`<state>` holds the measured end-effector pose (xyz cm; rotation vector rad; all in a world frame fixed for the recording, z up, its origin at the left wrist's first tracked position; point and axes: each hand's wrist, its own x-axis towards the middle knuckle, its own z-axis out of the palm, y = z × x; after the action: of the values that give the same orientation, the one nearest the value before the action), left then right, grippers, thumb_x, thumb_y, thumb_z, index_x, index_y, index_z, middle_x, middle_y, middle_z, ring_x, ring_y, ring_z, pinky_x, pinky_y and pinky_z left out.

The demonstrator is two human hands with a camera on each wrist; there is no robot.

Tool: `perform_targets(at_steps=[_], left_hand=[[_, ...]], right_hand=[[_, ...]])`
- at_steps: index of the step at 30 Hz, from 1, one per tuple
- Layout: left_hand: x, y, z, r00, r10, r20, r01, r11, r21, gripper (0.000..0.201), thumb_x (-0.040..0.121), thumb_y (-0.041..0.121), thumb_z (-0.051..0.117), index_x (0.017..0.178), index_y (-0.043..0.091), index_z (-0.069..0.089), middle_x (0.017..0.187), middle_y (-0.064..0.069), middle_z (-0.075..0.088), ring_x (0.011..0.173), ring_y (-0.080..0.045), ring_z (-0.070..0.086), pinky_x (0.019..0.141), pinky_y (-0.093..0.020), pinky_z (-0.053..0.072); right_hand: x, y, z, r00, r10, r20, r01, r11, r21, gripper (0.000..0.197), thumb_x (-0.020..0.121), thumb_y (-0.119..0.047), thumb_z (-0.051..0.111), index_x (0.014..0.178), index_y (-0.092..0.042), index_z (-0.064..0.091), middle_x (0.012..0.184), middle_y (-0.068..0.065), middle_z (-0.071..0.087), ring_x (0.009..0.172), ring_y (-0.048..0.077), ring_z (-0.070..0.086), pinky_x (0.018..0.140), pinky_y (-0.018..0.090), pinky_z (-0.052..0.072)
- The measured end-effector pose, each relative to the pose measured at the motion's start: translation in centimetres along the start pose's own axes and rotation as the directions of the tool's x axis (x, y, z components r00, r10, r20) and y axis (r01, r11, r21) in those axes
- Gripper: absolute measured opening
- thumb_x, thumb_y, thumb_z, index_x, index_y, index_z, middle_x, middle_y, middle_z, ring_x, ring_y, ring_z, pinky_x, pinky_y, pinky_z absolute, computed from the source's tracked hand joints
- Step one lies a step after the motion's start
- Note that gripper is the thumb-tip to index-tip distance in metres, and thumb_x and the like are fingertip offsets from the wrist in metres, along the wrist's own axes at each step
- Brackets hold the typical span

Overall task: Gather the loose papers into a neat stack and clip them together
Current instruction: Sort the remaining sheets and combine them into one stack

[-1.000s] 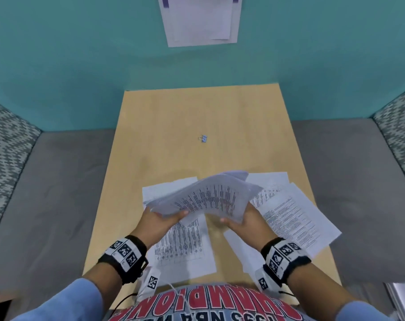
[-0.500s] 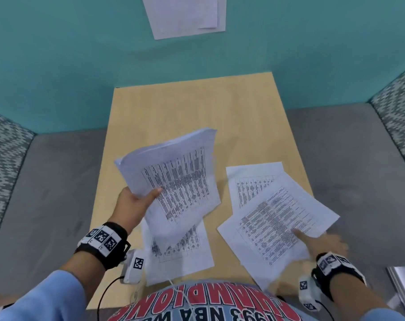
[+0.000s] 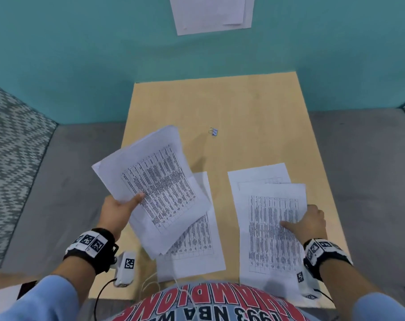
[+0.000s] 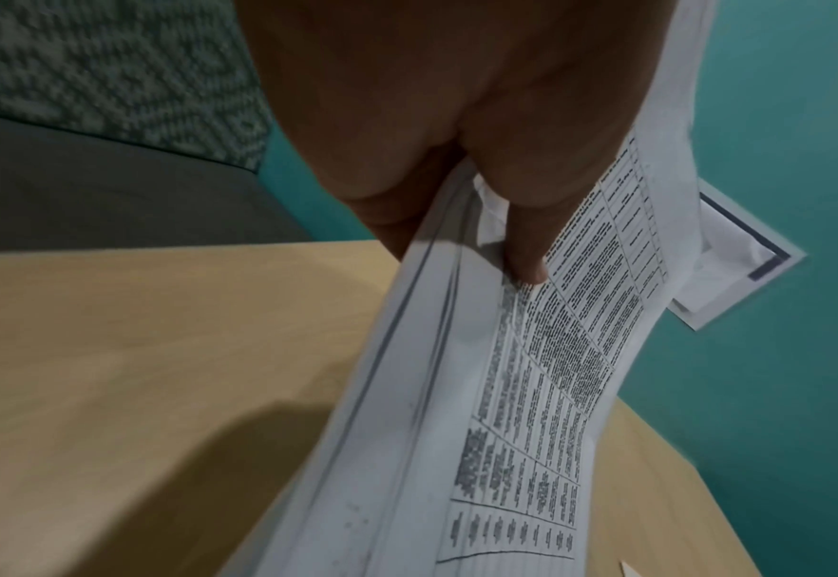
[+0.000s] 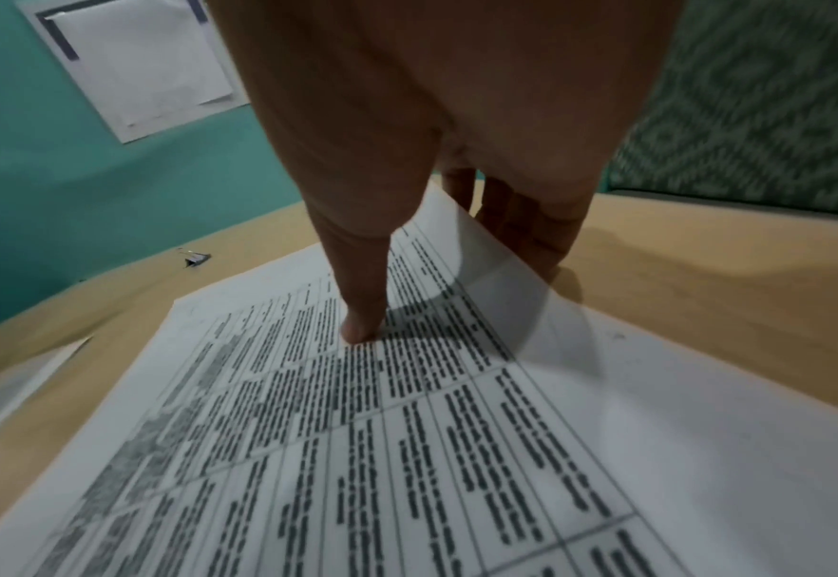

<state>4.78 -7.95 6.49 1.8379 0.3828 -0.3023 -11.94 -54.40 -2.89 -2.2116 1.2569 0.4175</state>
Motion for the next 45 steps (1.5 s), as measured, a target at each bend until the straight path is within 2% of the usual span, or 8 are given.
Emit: perform_targets(at_steps=[6,9,18,21,28,33,41,45], left_hand=[[-0.1,-0.7,-2.4,0.998,0.005,-0.062,-0.006,1.0,-0.022,0.024,0.088,0.013,0.084,0.1,0.031,0.075,0.086,0.025,0.081,0.081,0.007,0.077,0.094,-0.037,0.055],[-0.1,-1.2,-3.6,0.995,0.011,-0.103,-0.017,0.998,-0.058,0.022,0.088,0.014,0.085,0.101,0.029,0.075,0.097,0.013,0.082,0.092,-0.007,0.078,0.097,-0.039,0.055],[0.8,-4.2,-7.2,0.984,-0.087,-0.152,0.081,0.996,-0.045,0.018,0.082,0.025,0.091,0.097,0.022,0.083,0.112,-0.006,0.083,0.104,-0.028,0.079,0.103,-0.056,0.057],[0.6,-3.7,-8.0,0.986,-0.065,-0.154,0.061,0.998,-0.033,0.017,0.09,0.014,0.083,0.106,0.014,0.077,0.096,-0.002,0.079,0.083,-0.013,0.079,0.086,-0.038,0.065],[1.6,-5.2,-11.6,0.985,-0.099,-0.139,0.119,0.982,0.147,0.011,0.09,0.017,0.084,0.088,0.023,0.075,0.088,0.002,0.078,0.086,-0.023,0.076,0.094,-0.047,0.06],[0.6,-6.7,-12.7,0.992,-0.081,-0.1,0.105,0.956,0.273,0.01,0.09,0.022,0.084,0.095,0.019,0.075,0.086,0.006,0.075,0.084,-0.021,0.073,0.083,-0.036,0.056],[0.2,-7.3,-14.0,0.995,-0.098,-0.037,0.104,0.972,0.213,0.014,0.09,0.023,0.083,0.103,0.021,0.077,0.095,0.006,0.08,0.09,-0.015,0.077,0.082,-0.035,0.06],[0.3,-6.6,-14.6,0.995,-0.102,-0.018,0.103,0.985,0.138,0.023,0.088,0.017,0.085,0.11,0.02,0.077,0.104,0.002,0.081,0.099,-0.018,0.078,0.09,-0.042,0.061]], right_hand=[[-0.1,-1.5,0.1,0.994,-0.014,0.112,0.002,0.994,0.106,0.055,0.081,-0.021,0.088,0.122,-0.002,0.056,0.101,0.013,0.063,0.087,0.028,0.058,0.078,0.035,0.05],[-0.6,-2.1,-0.4,0.992,-0.087,0.092,0.065,0.974,0.218,0.029,0.088,-0.019,0.081,0.112,-0.011,0.068,0.109,0.015,0.076,0.089,0.029,0.067,0.087,0.041,0.058],[-6.7,-10.8,-3.0,0.91,-0.403,0.104,0.266,0.755,0.599,0.034,0.092,-0.026,0.078,0.125,-0.023,0.073,0.11,-0.009,0.078,0.102,0.007,0.072,0.09,0.03,0.053],[-8.0,-13.2,-1.4,0.888,-0.426,0.173,0.219,0.722,0.656,0.038,0.091,-0.023,0.08,0.127,-0.022,0.072,0.112,-0.008,0.079,0.102,0.008,0.074,0.088,0.027,0.054],[-8.9,-14.7,10.8,0.862,-0.415,0.291,0.38,0.909,0.171,0.038,0.084,-0.034,0.077,0.114,-0.01,0.075,0.11,0.006,0.074,0.09,0.021,0.071,0.084,0.03,0.06],[-10.5,-16.4,16.0,0.92,-0.337,0.201,0.36,0.928,-0.092,0.076,0.07,-0.037,0.092,0.125,0.0,0.056,0.129,0.017,0.049,0.119,0.035,0.054,0.096,0.043,0.055],[-12.4,-17.1,17.9,0.939,-0.279,0.202,0.248,0.954,0.166,0.054,0.082,-0.005,0.077,0.119,-0.015,0.039,0.093,0.006,0.065,0.077,0.027,0.069,0.07,0.045,0.064],[-12.6,-15.5,15.3,0.923,-0.279,0.266,0.149,0.895,0.421,0.065,0.082,-0.008,0.085,0.134,-0.01,0.046,0.112,0.007,0.071,0.094,0.026,0.072,0.083,0.038,0.06]])
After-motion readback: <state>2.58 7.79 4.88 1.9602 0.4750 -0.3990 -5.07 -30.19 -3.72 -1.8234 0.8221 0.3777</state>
